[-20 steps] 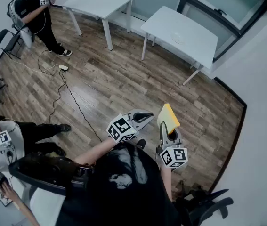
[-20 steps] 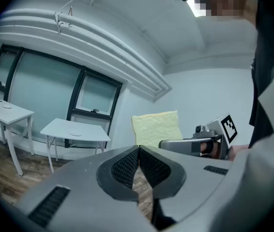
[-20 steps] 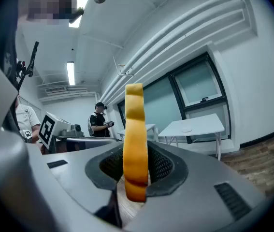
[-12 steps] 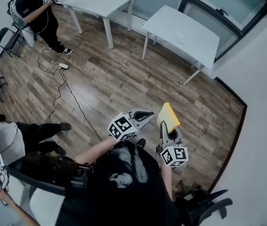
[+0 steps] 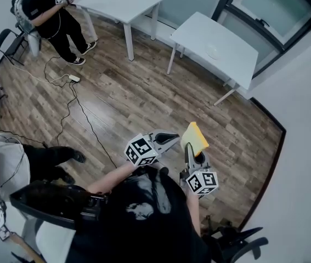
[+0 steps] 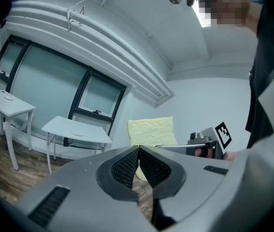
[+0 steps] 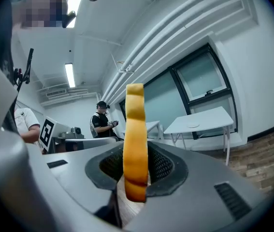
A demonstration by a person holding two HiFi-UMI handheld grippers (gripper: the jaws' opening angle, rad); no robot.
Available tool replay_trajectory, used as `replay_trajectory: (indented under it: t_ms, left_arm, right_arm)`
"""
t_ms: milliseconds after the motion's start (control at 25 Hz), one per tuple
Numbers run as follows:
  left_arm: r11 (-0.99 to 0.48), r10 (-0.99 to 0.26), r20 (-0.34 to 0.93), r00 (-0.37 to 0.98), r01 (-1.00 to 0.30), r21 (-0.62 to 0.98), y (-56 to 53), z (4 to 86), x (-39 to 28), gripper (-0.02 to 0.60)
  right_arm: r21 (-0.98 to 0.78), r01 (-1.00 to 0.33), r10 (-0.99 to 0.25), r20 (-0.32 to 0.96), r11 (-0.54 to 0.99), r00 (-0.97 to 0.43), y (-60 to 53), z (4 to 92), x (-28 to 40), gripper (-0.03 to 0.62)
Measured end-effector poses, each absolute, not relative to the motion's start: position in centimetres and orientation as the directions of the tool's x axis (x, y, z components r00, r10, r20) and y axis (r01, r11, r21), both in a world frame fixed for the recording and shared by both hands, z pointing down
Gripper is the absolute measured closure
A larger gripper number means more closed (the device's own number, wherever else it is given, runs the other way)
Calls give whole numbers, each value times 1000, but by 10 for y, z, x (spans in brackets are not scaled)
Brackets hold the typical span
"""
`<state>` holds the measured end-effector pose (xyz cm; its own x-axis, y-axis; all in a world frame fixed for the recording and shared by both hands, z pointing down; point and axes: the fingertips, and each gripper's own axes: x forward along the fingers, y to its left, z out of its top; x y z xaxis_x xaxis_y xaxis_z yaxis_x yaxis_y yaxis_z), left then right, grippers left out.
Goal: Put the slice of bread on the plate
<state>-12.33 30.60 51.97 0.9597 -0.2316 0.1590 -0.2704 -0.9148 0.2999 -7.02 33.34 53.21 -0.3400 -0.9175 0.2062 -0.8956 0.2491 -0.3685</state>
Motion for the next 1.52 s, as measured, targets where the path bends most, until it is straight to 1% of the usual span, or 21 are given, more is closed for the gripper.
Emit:
replay_trajectory:
  t_ms: [80,240,400,480,560,720,840,1040,1160,1320,1520]
  left_arm:
    - [-914,-231,160,960,-270,301,299,522,-129,575]
    - [-908,-222,185,957,-272,319,284,535,-138,575]
    - [-889,-212,180,961,-266,372,267,546,-136,575]
    - [-888,-191,163,968,-242,392,259,544,-123,575]
    - [-898,-174,162,971,-224,380,250,542,-110,575]
    - [-910,-182,167,969,-230,344,223,539,-82,575]
    - [-919,-183,169,968,-230,320,203,535,-46,575]
    - [-916,-217,186,958,-266,300,172,535,2,575]
    - [-903,-228,203,952,-285,322,163,541,19,575]
    - [-901,-203,235,950,-275,335,152,551,34,575]
    - [-903,-178,240,954,-255,346,113,552,49,575]
  right_arm:
    - [-392,-888,-920,200,240,-337,327,534,-73,496]
    - [-382,-901,-928,215,207,-304,316,540,-76,496]
    - [-399,-898,-927,235,183,-293,307,550,-76,496]
    - [-410,-894,-922,248,178,-297,298,556,-70,496]
    - [-416,-892,-918,254,179,-303,286,558,-62,496]
    - [-406,-888,-915,234,214,-328,257,550,-38,496]
    - [-391,-890,-915,221,233,-337,234,544,-8,496]
    - [-399,-877,-902,216,267,-373,203,541,37,496]
    - [-402,-868,-889,219,293,-401,190,544,55,496]
    - [-436,-861,-884,249,262,-395,171,555,75,496]
    - [-468,-850,-883,258,240,-392,140,566,85,496]
